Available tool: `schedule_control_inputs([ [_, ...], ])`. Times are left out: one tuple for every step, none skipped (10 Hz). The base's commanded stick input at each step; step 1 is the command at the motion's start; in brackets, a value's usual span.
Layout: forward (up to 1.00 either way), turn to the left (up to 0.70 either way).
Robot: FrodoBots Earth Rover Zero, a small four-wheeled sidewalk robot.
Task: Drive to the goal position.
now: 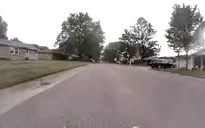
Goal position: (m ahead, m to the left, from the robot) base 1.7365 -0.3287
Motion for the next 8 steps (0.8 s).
schedule_control_inputs([
  [0.7,0.0],
  [0.7,0.0],
  [0.7,0.0],
  [0.7,0.0],
  [0.7,0.0],
  [0.7,0.0],
  [0.7,0.0],
  [0.7,0.0],
])
